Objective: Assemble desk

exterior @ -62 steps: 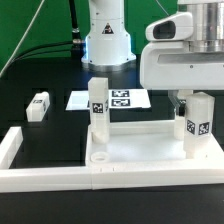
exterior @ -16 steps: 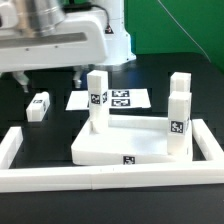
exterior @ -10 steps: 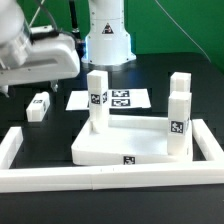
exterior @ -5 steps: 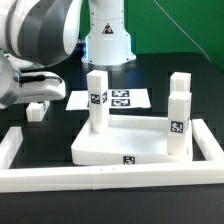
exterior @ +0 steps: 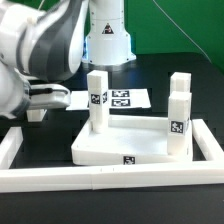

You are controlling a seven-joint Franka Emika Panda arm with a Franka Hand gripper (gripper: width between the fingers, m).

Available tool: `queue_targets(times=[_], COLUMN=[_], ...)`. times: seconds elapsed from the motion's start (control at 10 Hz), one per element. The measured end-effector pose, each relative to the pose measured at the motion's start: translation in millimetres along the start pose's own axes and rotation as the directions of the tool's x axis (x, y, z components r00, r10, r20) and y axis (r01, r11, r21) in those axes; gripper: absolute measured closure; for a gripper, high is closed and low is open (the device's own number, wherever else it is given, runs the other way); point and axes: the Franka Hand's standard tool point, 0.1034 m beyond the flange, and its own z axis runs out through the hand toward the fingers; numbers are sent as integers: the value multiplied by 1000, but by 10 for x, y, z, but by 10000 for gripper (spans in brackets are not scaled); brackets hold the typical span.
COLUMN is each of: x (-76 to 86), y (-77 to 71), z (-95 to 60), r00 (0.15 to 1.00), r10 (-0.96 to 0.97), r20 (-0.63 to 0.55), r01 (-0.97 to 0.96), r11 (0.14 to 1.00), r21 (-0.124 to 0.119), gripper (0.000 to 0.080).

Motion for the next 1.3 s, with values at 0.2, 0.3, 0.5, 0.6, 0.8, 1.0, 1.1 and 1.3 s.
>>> queue_targets(times=[0.2,0.3,0.5,0.6,0.8,1.0,1.1,1.3], x=[-9,-8,-8,-8,-10,-10,-10,-10], y=[-8,-5,-5,-4,-2,0,0,0], z=[105,96,98,98,98,98,98,99], r00=[1000,1000,1000,1000,1000,1000,1000,1000], r10=[14,14,15,15,15,15,15,15], r20=[15,13,13,13,13,13,13,13], r01=[-15,-15,-15,-15,-15,-15,-15,-15], r11=[1000,1000,1000,1000,1000,1000,1000,1000], r21=[10,9,10,10,10,10,10,10], gripper=[150,150,150,268,404,512,512,512])
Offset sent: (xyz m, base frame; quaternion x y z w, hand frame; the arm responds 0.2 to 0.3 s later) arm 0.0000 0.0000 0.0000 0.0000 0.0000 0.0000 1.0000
